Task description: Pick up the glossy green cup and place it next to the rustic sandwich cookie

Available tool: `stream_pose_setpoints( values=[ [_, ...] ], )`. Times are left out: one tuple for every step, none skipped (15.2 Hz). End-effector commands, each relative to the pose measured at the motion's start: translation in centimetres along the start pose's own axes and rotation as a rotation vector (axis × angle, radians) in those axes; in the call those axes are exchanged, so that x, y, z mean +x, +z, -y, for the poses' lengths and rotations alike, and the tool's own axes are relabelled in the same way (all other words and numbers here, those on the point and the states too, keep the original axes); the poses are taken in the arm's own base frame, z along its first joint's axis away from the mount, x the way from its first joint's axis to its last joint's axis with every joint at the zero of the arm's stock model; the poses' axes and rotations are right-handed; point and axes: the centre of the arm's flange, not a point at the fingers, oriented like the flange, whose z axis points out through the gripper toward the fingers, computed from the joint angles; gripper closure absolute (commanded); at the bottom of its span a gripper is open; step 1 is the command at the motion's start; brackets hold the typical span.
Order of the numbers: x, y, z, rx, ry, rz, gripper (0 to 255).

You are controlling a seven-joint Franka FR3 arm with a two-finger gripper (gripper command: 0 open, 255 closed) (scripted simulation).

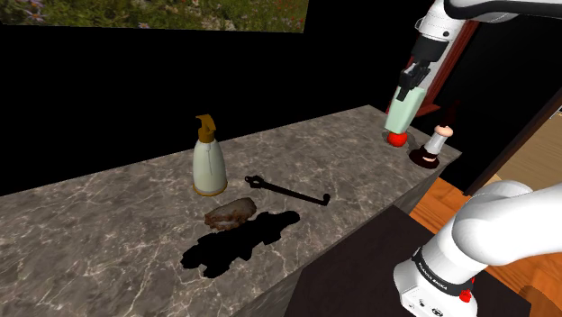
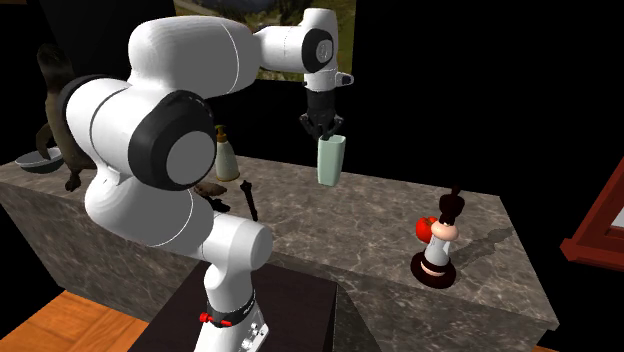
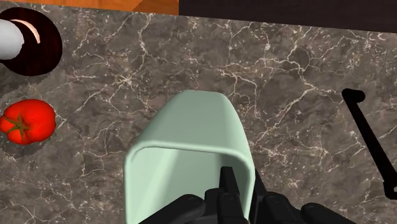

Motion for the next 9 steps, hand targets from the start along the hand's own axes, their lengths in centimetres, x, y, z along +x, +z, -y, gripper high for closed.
stream_pose_setpoints(
  values=[
    [-0.5,-0.3,2.6,0.0,0.001,0.0,255],
    [-0.7,-0.3,3.9,0.0,0.001,0.0,255],
    [-1.0,-0.4,5.1,0.0,0.001,0.0,255],
    [-1.2,-0.4,6.4,0.0,0.001,0.0,255],
    [-1.5,-0.4,7.7,0.0,0.001,0.0,255],
    [-1.7,-0.5,9.0,0.0,0.001,0.0,255],
    [-2.0,-0.5,10.3,0.0,0.001,0.0,255],
    [-2.3,-0.6,11.6,0.0,0.001,0.0,255],
    [-2.5,-0.6,12.9,0.0,0.001,0.0,255]
  ],
)
